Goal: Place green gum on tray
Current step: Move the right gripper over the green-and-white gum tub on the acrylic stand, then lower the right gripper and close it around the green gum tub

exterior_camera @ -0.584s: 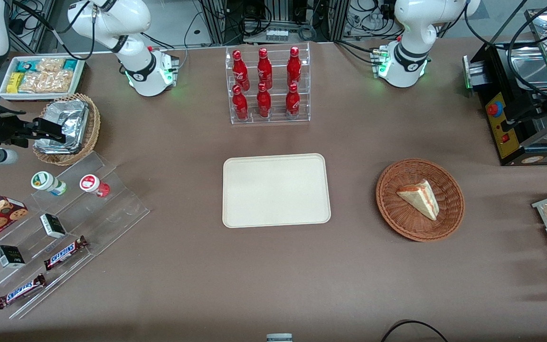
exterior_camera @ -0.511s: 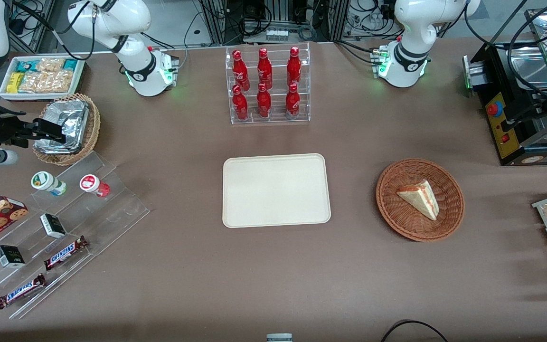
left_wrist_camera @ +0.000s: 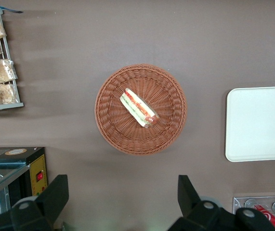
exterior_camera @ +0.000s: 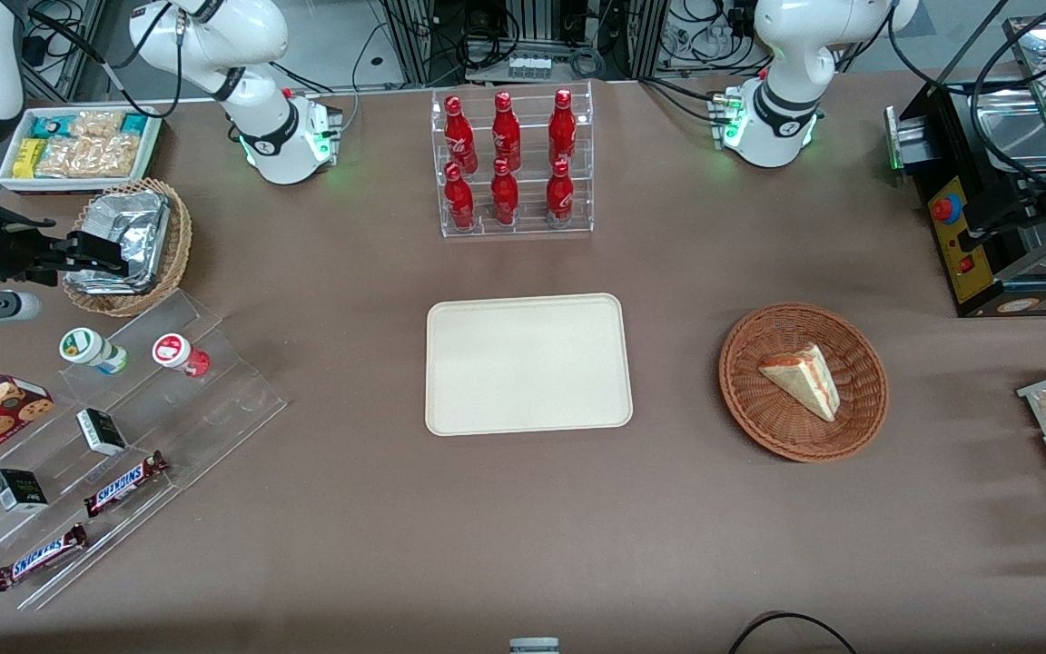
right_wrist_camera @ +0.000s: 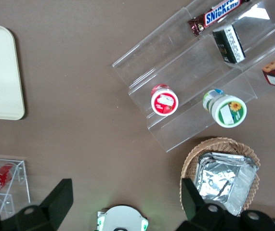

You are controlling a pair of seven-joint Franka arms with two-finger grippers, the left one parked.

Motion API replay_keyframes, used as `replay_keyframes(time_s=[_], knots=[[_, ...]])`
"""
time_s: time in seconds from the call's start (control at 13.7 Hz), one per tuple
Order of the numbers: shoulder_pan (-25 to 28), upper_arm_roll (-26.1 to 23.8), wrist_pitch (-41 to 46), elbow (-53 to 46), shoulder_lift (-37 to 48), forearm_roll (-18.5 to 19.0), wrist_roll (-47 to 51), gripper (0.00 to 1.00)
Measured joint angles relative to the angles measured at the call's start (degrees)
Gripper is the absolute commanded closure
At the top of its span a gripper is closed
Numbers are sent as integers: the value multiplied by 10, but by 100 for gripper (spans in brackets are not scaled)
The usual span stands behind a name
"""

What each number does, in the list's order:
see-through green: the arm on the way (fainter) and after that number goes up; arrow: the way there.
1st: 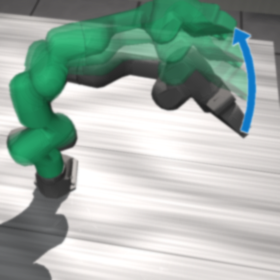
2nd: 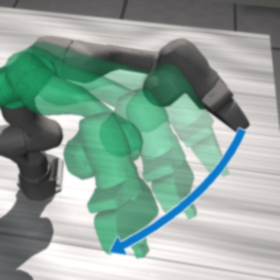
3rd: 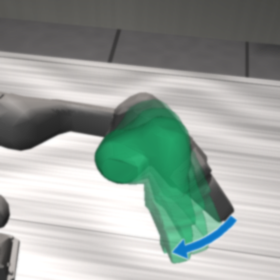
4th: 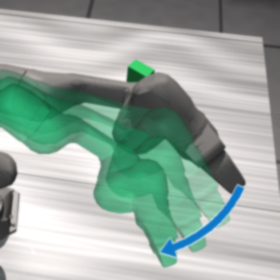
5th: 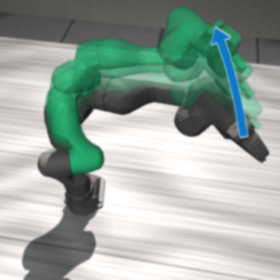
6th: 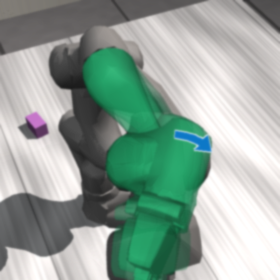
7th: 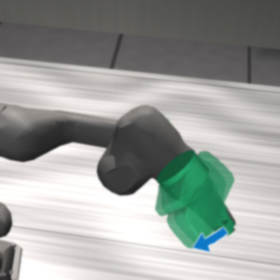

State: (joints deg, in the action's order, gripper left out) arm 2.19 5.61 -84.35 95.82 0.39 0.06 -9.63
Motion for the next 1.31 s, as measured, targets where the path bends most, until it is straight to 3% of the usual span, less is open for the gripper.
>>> replay_keyframes(time_s=[0.22,0.51,0.73,1.31], knots=[[-15,8,-60,45,-4,2,-126,0],[-79,15,-163,116,-9,2,-359,0],[-110,16,-229,158,-12,2,-469,0],[-140,16,-368,245,-13,2,-559,0]])
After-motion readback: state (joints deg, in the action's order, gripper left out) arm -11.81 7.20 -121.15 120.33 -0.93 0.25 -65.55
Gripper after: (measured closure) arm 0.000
